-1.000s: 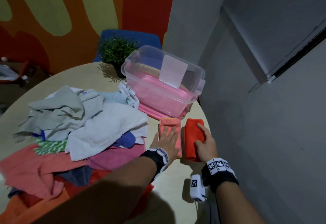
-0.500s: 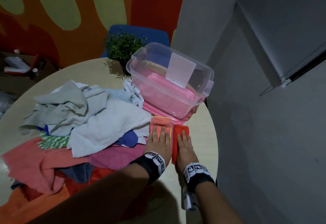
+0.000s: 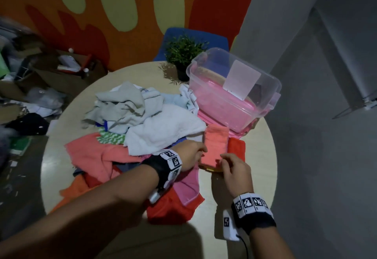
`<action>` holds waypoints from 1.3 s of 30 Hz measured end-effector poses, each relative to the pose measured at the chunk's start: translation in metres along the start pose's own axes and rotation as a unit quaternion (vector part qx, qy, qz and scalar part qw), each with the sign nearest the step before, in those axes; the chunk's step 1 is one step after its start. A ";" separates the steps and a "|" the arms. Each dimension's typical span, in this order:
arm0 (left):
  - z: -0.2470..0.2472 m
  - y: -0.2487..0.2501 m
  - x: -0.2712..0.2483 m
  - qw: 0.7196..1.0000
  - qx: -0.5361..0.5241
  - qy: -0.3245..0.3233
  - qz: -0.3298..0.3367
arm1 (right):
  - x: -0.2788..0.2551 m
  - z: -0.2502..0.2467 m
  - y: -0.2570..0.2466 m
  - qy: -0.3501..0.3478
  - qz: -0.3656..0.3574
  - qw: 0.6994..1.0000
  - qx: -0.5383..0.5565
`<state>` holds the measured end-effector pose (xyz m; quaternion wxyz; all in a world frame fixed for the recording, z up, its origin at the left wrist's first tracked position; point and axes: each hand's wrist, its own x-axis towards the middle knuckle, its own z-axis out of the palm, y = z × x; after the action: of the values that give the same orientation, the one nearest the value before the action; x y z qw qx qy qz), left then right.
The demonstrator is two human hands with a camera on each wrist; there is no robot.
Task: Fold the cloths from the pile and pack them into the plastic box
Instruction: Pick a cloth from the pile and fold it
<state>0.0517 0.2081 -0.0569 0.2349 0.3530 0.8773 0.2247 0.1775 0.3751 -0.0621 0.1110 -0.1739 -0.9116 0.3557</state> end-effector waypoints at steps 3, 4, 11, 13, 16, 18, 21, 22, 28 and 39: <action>-0.015 -0.027 -0.039 0.997 0.035 -0.062 -0.025 | -0.028 0.023 -0.025 -0.093 -0.009 0.995 0.037; -0.018 -0.035 -0.053 0.996 0.046 -0.070 -0.029 | -0.037 0.035 -0.031 -0.126 -0.008 0.991 0.040; -0.020 -0.081 -0.122 0.992 -0.012 -0.121 -0.038 | -0.094 0.118 -0.059 -0.354 0.030 0.926 -0.127; -0.020 -0.086 -0.133 0.992 -0.039 -0.112 -0.032 | -0.112 0.134 -0.057 -0.332 0.024 0.928 -0.171; -0.016 -0.095 -0.142 0.992 -0.084 -0.096 -0.020 | -0.124 0.143 -0.066 -0.274 0.009 0.937 -0.217; -0.014 -0.100 -0.147 0.991 -0.091 -0.099 0.004 | -0.122 0.143 -0.080 -0.236 0.025 0.953 -0.188; -0.009 -0.106 -0.146 0.989 -0.074 -0.101 0.072 | -0.109 0.131 -0.108 -0.157 0.041 0.981 -0.110; -0.009 -0.106 -0.144 0.990 -0.065 -0.087 0.088 | -0.104 0.127 -0.118 -0.128 0.040 0.986 -0.096; -0.052 -0.092 -0.139 0.967 -0.224 0.048 0.111 | -0.079 0.088 -0.178 -0.028 0.056 0.997 0.049; -0.132 -0.085 -0.137 0.922 -0.340 0.099 0.157 | -0.062 0.024 -0.209 0.094 -0.020 0.995 0.030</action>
<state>0.0205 0.0234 0.0346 0.2146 0.3612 0.7005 0.5768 0.1768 0.1921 0.0596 0.2079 -0.1851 -0.8895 0.3624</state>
